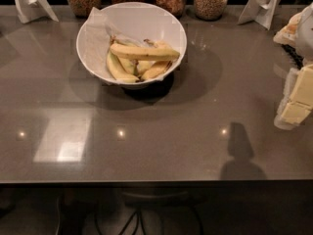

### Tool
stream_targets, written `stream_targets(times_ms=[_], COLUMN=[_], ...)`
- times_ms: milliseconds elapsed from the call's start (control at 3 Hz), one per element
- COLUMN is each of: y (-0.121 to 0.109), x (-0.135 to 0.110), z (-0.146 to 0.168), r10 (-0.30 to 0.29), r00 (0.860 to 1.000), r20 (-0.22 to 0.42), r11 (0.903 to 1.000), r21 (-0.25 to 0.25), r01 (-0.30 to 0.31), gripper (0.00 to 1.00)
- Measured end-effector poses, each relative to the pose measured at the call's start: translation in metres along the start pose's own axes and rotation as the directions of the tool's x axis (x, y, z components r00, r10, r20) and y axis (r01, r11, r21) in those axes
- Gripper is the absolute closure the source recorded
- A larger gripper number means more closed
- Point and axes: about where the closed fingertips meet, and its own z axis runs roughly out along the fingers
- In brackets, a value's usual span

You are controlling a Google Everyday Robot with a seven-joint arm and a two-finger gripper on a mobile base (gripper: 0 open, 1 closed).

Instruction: Pick banana from white bowl

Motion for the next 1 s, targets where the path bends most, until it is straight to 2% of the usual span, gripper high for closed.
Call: stream_targets(times_ms=[333,667,1000], y=[0.0,-0.015,-0.034], x=[0.0,-0.024,-0.058], z=[0.0,0.002,0.003], r10=[0.0,0.006,-0.002], r00=[1.0,0.995,0.972], r20=[0.0,0.101,0.234], r11=[1.0,0.9985,0.9928], r21=[0.0,0.053,0.117], r01=[0.0,-0.011,-0.026], gripper=[0.0,0.0,0.0])
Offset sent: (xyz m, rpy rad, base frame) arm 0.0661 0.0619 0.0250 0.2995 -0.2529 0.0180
